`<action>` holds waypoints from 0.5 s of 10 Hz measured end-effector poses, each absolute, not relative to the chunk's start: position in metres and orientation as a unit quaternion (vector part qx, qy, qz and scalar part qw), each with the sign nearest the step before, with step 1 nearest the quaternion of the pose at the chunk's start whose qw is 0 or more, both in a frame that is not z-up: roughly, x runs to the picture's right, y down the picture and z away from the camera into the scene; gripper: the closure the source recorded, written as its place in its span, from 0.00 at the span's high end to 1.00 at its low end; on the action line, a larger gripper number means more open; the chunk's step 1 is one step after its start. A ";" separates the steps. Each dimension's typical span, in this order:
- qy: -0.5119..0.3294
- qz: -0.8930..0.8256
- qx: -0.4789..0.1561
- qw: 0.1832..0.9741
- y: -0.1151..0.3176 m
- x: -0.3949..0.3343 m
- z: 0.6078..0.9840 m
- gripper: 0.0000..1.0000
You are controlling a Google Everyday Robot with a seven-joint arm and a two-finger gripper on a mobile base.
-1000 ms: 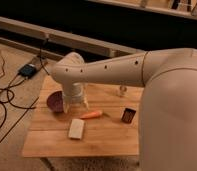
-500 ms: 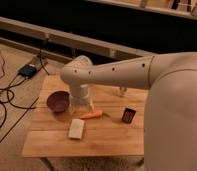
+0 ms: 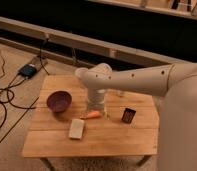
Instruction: Knock the eraser over
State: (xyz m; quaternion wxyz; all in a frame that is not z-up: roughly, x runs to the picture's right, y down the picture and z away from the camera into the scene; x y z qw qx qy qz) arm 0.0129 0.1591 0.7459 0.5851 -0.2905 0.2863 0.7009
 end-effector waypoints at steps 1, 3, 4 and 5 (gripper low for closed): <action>0.292 0.710 -0.284 0.574 0.163 0.031 0.753 0.65; 0.304 0.727 -0.269 0.553 0.170 0.066 0.766 0.65; 0.310 0.734 -0.264 0.543 0.175 0.081 0.771 0.65; 0.314 0.740 -0.259 0.535 0.179 0.093 0.776 0.65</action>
